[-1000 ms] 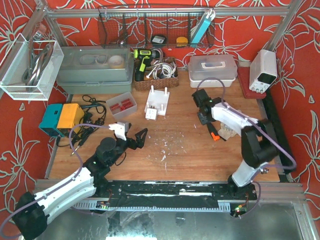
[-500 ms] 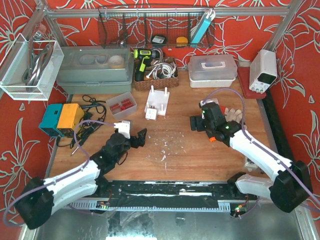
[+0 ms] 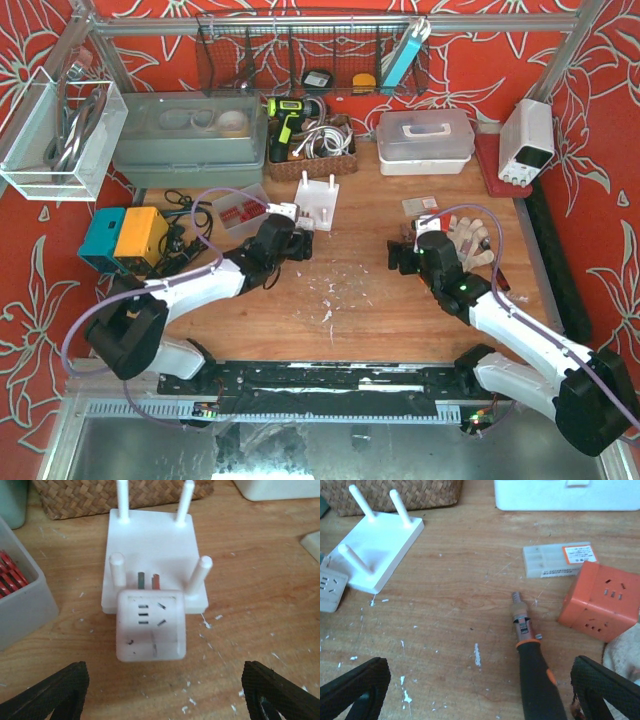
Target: Install the large spring
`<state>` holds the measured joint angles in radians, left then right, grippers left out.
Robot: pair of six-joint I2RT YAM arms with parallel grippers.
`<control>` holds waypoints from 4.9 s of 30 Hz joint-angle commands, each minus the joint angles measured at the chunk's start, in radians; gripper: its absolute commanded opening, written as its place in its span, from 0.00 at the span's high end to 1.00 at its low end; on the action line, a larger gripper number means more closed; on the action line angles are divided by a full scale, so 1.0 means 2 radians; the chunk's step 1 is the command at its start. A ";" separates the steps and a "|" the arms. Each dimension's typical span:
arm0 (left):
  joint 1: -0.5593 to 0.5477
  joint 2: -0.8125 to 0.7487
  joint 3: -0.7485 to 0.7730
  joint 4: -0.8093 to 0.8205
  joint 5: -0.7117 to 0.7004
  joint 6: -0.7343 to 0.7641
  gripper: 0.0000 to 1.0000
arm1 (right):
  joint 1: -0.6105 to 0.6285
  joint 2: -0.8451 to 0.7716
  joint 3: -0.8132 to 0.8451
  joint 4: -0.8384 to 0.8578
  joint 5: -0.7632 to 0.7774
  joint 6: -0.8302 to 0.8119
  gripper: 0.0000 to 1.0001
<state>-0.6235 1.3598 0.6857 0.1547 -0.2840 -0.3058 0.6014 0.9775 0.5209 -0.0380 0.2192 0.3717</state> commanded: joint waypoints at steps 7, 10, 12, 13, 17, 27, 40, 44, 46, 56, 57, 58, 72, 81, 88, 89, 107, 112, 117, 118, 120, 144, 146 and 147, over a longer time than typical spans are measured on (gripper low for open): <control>0.024 0.071 0.063 -0.047 0.038 -0.006 0.12 | 0.003 0.004 0.002 0.027 0.026 0.005 0.01; 0.024 0.092 0.075 -0.046 0.042 -0.010 0.14 | 0.003 0.005 0.001 0.028 0.024 0.003 0.01; 0.025 0.102 0.077 -0.036 0.044 -0.016 0.15 | 0.003 0.004 0.003 0.027 0.020 0.002 0.01; 0.024 0.108 0.078 -0.032 0.044 -0.018 0.15 | 0.003 0.003 0.002 0.028 0.015 0.001 0.01; 0.028 0.139 0.098 -0.035 0.039 -0.022 0.19 | 0.003 0.000 -0.002 0.034 0.008 -0.002 0.01; 0.029 0.185 0.128 -0.033 0.004 -0.011 0.22 | 0.004 0.003 -0.003 0.037 0.006 -0.005 0.01; 0.029 0.211 0.136 -0.031 0.014 0.002 0.27 | 0.003 0.003 -0.004 0.038 0.009 -0.006 0.01; 0.029 0.221 0.141 -0.032 0.021 0.006 0.29 | 0.004 0.002 -0.004 0.037 0.011 -0.006 0.01; 0.029 0.220 0.139 -0.032 0.020 0.008 0.31 | 0.003 0.000 -0.004 0.036 0.013 -0.006 0.01; 0.030 0.126 0.064 -0.063 -0.027 -0.032 0.62 | 0.004 0.000 -0.004 0.037 0.014 -0.006 0.01; 0.030 0.106 0.050 -0.066 -0.032 -0.047 0.65 | 0.004 0.000 -0.004 0.037 0.013 -0.006 0.01; 0.030 0.086 0.033 -0.068 -0.038 -0.062 0.66 | 0.003 0.001 -0.004 0.037 0.012 -0.006 0.01; 0.151 -0.132 -0.117 -0.182 -0.138 -0.319 0.80 | 0.004 -0.006 -0.006 0.036 0.009 -0.003 0.01; 0.232 -0.110 -0.106 -0.350 -0.186 -0.508 0.82 | 0.005 -0.004 -0.004 0.036 0.001 -0.002 0.01; 0.246 -0.114 -0.103 -0.377 -0.194 -0.534 0.59 | 0.005 -0.004 -0.004 0.036 0.005 -0.002 0.01; 0.247 -0.118 -0.101 -0.381 -0.195 -0.537 0.54 | 0.005 -0.003 -0.003 0.034 0.005 -0.001 0.01; 0.247 -0.244 -0.046 -0.341 -0.178 -0.376 0.08 | 0.009 0.027 0.015 0.023 0.008 0.010 0.01; 0.247 -0.269 -0.055 -0.229 -0.089 -0.225 0.10 | 0.038 0.061 0.030 0.024 0.028 0.001 0.01; 0.246 -0.227 -0.042 -0.134 0.083 -0.120 0.12 | 0.080 0.087 0.045 0.031 0.062 -0.018 0.02; 0.246 -0.198 -0.026 -0.140 0.103 -0.114 0.12 | 0.084 0.089 0.046 0.033 0.059 -0.024 0.02; 0.246 -0.144 0.012 -0.160 0.128 -0.098 0.13 | 0.096 0.092 0.048 0.033 0.062 -0.038 0.02; 0.246 0.221 0.406 -0.473 0.112 0.092 0.55 | 0.110 0.049 0.041 0.019 0.088 -0.039 0.01; 0.246 0.226 0.411 -0.473 0.113 0.093 0.54 | 0.109 0.047 0.041 0.019 0.087 -0.039 0.01; 0.246 0.230 0.414 -0.473 0.113 0.094 0.53 | 0.109 0.047 0.041 0.019 0.088 -0.039 0.01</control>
<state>-0.1364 1.8164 1.4685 -0.7380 -0.0654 -0.1516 0.8131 1.0870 0.6121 0.0055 0.3698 0.2974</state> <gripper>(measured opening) 0.457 0.989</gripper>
